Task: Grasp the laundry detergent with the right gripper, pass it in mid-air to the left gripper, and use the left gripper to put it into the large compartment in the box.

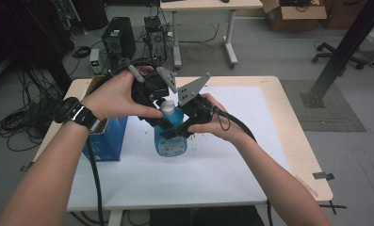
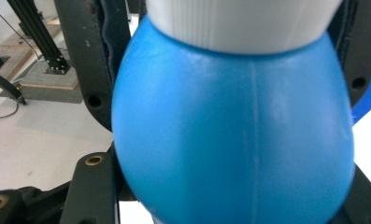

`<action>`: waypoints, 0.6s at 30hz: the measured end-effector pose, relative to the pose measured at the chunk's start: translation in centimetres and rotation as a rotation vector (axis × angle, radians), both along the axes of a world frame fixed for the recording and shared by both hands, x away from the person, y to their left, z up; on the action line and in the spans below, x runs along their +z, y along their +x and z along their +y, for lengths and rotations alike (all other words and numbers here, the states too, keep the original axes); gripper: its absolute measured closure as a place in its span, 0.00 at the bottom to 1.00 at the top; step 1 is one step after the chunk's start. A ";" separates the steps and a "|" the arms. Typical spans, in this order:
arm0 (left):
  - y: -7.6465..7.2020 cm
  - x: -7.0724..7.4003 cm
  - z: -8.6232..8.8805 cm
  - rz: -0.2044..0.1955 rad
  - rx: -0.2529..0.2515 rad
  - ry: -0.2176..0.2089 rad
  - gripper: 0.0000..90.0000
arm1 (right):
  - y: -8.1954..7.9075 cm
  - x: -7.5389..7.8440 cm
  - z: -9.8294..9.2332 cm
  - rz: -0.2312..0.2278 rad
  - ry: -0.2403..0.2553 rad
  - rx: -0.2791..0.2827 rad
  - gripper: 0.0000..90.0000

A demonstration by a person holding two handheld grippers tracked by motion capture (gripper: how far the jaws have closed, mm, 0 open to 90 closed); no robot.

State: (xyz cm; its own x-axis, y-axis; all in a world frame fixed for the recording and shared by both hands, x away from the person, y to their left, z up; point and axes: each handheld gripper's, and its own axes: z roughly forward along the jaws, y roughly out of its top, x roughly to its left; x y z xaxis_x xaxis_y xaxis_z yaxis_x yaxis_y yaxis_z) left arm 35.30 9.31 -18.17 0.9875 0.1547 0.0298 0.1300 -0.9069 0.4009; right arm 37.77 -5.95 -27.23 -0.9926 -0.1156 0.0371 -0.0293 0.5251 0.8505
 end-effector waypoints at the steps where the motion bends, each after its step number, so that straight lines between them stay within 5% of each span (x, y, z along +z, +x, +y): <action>1: 0.1 0.0 0.0 0.005 0.002 0.004 0.42 | 0.0 0.0 0.0 0.004 0.001 0.001 0.47; 11: 0.8 0.9 0.3 0.022 0.056 0.049 0.42 | -0.1 -1.0 -0.6 0.028 -0.029 -0.027 0.12; 18: 2.0 3.9 2.1 0.030 0.201 0.059 0.42 | 1.0 -1.9 -4.2 0.036 -0.096 -0.126 0.05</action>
State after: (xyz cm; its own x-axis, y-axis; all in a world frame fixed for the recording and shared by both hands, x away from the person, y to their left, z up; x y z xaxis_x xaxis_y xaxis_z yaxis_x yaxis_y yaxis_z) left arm 37.25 11.44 -14.30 0.9374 0.3479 0.0155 0.3222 -0.8832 0.3408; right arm 38.79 -10.18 -29.12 -0.9968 0.0151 0.0783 0.0716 0.6014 0.7957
